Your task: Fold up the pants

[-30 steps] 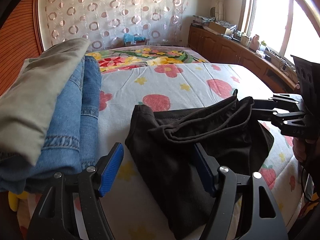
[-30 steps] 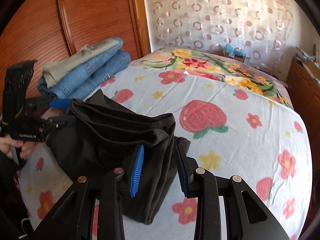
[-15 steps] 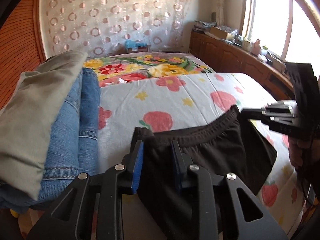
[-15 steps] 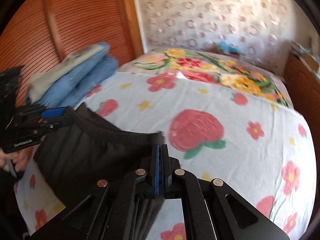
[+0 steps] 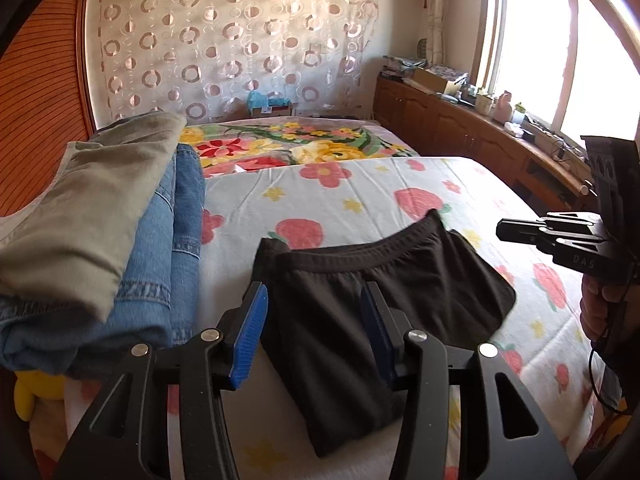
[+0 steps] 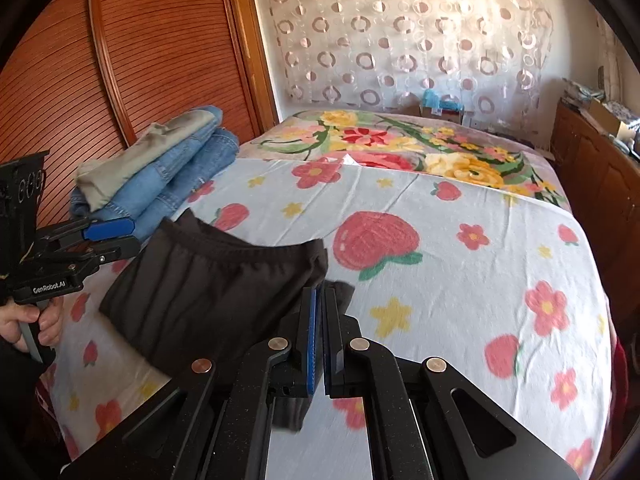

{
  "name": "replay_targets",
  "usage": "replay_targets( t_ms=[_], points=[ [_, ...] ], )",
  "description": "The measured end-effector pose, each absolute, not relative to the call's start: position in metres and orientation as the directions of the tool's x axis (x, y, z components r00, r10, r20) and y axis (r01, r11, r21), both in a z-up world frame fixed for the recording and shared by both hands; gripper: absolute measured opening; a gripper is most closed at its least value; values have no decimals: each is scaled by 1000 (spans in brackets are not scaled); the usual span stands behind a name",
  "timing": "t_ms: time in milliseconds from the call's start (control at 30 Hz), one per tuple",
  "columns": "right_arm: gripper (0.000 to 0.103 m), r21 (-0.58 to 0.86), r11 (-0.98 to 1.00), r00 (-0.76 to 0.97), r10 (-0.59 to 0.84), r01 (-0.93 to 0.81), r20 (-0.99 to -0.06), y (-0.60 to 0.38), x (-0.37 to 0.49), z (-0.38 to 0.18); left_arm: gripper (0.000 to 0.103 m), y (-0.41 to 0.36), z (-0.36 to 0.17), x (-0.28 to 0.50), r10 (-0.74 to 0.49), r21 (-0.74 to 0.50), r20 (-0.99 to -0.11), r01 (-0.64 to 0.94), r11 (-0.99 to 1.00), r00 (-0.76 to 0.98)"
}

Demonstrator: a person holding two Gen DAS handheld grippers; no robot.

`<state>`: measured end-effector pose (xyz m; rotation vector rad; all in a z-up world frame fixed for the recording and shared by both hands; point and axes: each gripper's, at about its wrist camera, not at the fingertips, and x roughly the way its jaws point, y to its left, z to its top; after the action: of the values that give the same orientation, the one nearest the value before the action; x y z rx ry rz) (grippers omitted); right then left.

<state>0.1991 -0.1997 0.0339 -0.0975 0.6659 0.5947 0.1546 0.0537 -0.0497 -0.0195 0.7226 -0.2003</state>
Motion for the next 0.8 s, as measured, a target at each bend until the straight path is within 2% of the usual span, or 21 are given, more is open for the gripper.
replay_targets(
  t_ms=[100,167,500,700,800],
  points=[
    [1,84,832,636,481,-549,-604,-202,182,33,50,50,-52,146,-207,-90,-664,198,976,719],
    [3,82,831,635,481,-551,-604,-204,174,31,60,48,-55,140,-217,-101,-668,203,974,711],
    [23,64,838,625,453,-542,-636,-205,150,12,60,49,-78,116,-193,-100,-707,175,980,681],
    [25,87,836,596,455,-541,-662,-203,154,0,59,56,-86,103,-189,-109,-712,159,981,676],
    [25,100,830,586,467,-548,-662,-203,156,-1,53,56,-88,102,-194,-113,-716,163,980,671]
  ],
)
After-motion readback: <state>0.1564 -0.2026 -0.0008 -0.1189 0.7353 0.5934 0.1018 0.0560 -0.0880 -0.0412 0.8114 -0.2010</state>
